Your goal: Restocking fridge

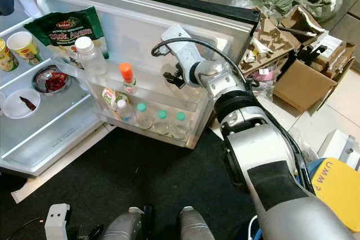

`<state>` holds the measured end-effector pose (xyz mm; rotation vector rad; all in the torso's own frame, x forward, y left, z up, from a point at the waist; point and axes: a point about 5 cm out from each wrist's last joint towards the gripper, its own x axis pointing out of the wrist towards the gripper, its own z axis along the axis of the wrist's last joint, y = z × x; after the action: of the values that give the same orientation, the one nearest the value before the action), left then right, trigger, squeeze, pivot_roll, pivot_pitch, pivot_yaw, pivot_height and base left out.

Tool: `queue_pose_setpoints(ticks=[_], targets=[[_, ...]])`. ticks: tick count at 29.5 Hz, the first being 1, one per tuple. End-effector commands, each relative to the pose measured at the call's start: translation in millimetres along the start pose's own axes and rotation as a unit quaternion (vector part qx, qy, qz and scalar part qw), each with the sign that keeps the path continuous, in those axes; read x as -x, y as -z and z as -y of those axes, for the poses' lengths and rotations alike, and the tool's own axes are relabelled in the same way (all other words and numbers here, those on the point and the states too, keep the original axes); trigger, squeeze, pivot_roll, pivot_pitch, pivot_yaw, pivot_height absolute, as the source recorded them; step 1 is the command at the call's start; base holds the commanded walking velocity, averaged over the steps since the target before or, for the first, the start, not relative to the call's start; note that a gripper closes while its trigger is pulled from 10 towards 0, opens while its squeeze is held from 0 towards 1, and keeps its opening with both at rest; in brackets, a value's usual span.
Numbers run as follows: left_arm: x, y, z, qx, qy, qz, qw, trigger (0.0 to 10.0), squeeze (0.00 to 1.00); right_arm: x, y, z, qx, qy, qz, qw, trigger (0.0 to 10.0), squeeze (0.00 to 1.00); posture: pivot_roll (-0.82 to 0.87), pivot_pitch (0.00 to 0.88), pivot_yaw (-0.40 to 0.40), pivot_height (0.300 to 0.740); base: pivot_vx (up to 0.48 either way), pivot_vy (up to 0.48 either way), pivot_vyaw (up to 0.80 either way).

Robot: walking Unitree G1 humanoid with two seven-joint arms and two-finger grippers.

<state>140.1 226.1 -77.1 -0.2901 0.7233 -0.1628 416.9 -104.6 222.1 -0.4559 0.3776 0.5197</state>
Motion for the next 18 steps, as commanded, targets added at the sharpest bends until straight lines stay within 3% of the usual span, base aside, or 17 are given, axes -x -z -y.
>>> queue_pose_setpoints(ticks=[1,8,16,17,18], targets=[[6.3,19,3.4,0.015,0.0,-0.029,0.999,10.0,0.0,-2.5,7,-3.9,-0.01,-0.004,-0.021,1.0,10.0,0.0,-0.15,0.306,-0.011,0.74,0.0,0.0,0.0],[5.6,20,5.6,0.015,0.004,-0.028,0.999,10.0,0.0,-7.4,19,-16.8,0.015,-0.038,-0.065,0.997,10.0,0.0,-0.15,0.307,-0.02,0.74,0.0,0.0,0.0],[4.8,20,7.4,0.016,0.004,-0.028,0.999,10.0,0.0,-7.1,21,-18.8,0.034,-0.059,-0.081,0.994,10.0,0.0,-0.15,0.301,-0.023,0.74,0.0,0.0,0.0],[4.6,20,7.6,0.016,0.005,-0.028,0.999,10.0,0.0,-6.9,21,-18.9,0.034,-0.064,-0.081,0.994,6.7,0.0,-0.15,0.301,-0.023,0.74,0.0,0.0,0.0],[4.6,20,7.6,0.016,0.005,-0.028,0.999,10.0,0.0,-6.9,21,-18.9,0.034,-0.064,-0.081,0.994,6.7,0.0,-0.15,0.301,-0.023,0.74,0.0,0.0,0.0]])
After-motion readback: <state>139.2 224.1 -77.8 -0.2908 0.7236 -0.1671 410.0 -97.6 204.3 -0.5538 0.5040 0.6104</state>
